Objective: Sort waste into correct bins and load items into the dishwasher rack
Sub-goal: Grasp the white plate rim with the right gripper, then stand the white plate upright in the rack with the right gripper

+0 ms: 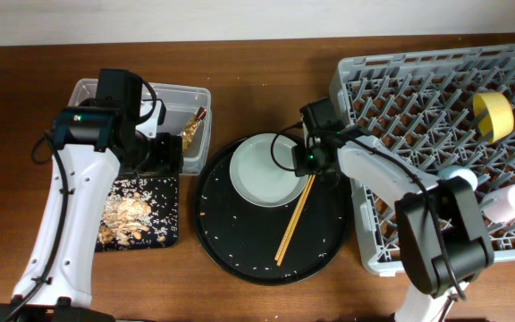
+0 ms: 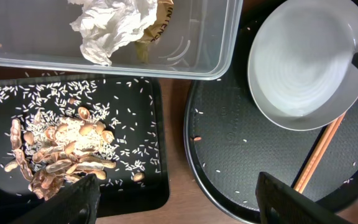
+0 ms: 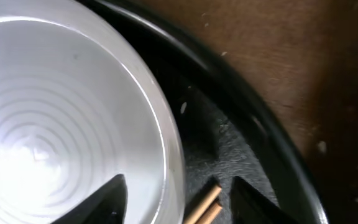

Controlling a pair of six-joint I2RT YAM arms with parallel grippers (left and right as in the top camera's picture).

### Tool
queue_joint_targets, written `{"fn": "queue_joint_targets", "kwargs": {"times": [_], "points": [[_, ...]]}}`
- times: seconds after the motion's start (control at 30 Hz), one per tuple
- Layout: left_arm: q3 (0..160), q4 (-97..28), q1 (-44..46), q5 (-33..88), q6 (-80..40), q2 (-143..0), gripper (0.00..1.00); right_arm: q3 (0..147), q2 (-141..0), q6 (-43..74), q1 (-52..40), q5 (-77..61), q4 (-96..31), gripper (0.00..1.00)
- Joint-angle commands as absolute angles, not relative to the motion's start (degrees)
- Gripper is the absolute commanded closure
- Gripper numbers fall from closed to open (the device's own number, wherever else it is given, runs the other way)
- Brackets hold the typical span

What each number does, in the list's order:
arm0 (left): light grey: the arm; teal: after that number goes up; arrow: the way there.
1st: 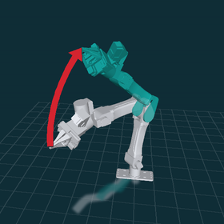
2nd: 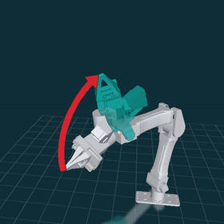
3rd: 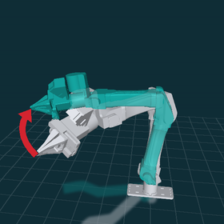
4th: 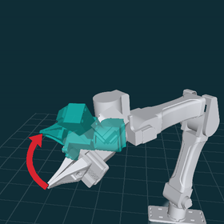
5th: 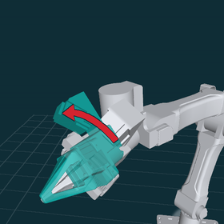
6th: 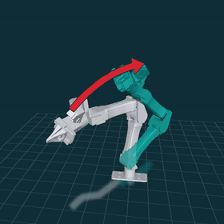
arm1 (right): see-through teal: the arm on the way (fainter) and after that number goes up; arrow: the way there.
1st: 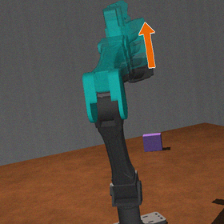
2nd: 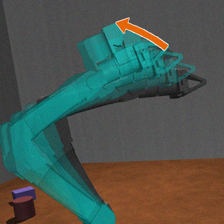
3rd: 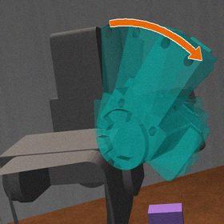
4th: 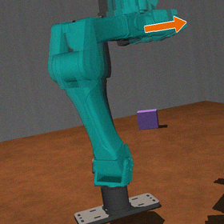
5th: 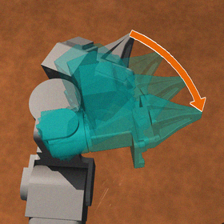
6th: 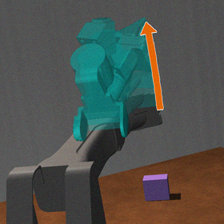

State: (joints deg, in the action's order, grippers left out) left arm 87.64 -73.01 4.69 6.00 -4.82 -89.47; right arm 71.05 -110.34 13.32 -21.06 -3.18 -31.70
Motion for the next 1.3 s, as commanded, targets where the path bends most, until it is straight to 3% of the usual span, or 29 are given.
{"fn": "queue_joint_targets", "kwargs": {"times": [0.0, 0.1, 0.27, 0.43, 0.67, 0.83, 1.07, 1.2, 1.27], "points": [[88.12, -72.95, 4.45, 6.59, -4.97, -88.90, 0.20, 70.67, -111.42, 14.09, -21.39, -4.69, -32.62, 0.60], [88.12, -72.93, 4.45, 6.59, -4.97, -88.90, 0.20, 70.67, -111.92, 14.06, -21.37, -7.94, -33.54, 0.66], [88.12, -72.95, 4.45, 6.59, -4.97, -88.90, 0.20, 70.67, -111.98, 14.06, -21.39, -8.45, -34.61, 0.88], [88.12, -72.95, 4.45, 6.61, -4.97, -88.90, 0.20, 70.67, -111.98, 14.83, -21.37, -8.43, -36.62, 0.96], [88.12, -72.95, 4.45, 6.59, -4.97, -88.90, 0.20, 70.81, -111.68, 15.55, -21.37, -8.64, -37.34, 0.96], [88.12, -72.95, 4.45, 6.59, -4.95, -88.90, 0.20, 75.61, -102.10, 13.54, -19.75, -6.79, -39.16, 0.96], [88.12, -72.93, 4.45, 6.59, -4.95, -88.90, 0.20, 83.44, -89.34, 5.08, -13.23, 11.70, -39.42, 0.96], [88.12, -72.90, 4.43, 6.59, -4.95, -88.90, 0.20, 84.03, -87.46, -9.15, -8.01, 37.45, -31.97, 0.96], [88.12, -72.88, 4.43, 6.59, -4.95, -88.90, 0.20, 84.01, -87.90, -17.34, -5.50, 43.68, -27.81, 0.96]]}}
